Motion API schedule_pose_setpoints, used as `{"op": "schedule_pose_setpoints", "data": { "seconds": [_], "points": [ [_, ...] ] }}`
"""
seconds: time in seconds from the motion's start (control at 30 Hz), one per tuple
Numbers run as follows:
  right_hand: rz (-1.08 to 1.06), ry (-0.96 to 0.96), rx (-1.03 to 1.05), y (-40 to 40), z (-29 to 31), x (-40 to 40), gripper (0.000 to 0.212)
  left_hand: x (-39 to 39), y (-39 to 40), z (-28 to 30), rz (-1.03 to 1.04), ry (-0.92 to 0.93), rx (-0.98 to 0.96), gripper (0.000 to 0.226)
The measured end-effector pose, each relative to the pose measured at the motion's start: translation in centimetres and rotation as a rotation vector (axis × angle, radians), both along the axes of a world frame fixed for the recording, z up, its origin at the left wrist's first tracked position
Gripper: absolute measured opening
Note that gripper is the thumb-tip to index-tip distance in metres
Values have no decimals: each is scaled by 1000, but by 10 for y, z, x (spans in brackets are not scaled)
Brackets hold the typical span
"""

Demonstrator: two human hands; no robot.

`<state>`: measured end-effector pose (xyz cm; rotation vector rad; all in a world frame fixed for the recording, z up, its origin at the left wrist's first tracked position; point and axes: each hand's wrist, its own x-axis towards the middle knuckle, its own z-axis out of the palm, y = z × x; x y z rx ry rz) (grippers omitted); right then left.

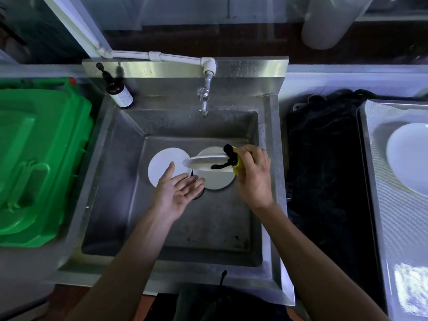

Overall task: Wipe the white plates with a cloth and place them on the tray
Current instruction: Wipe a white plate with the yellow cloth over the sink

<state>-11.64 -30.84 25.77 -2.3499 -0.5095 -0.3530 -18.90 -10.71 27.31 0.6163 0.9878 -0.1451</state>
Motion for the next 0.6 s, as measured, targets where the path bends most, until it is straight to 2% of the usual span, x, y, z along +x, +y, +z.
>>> {"op": "schedule_pose_setpoints", "data": {
  "seconds": [0.1, 0.27, 0.33, 0.4, 0.5, 0.6],
  "points": [
    [26, -69, 7, 4, -4, -6, 49, 18, -8, 8, 5, -23, -16, 67],
    [73, -96, 14, 6, -11, -17, 56, 31, -15, 10, 70, 28, 52, 25],
    [71, -103, 12, 5, -17, -22, 58, 31, -15, 11, 105, 37, 43, 17],
    [83, -102, 10, 3, -22, -26, 55, 31, -15, 12, 119, 27, 32, 16],
    [118, -87, -1, -4, -28, -30, 50, 28, -13, 12, 99, 21, 27, 29],
    [162, -52, -55, -8, -29, -31, 58, 26, -12, 12, 103, 17, 47, 30]
  ]
}}
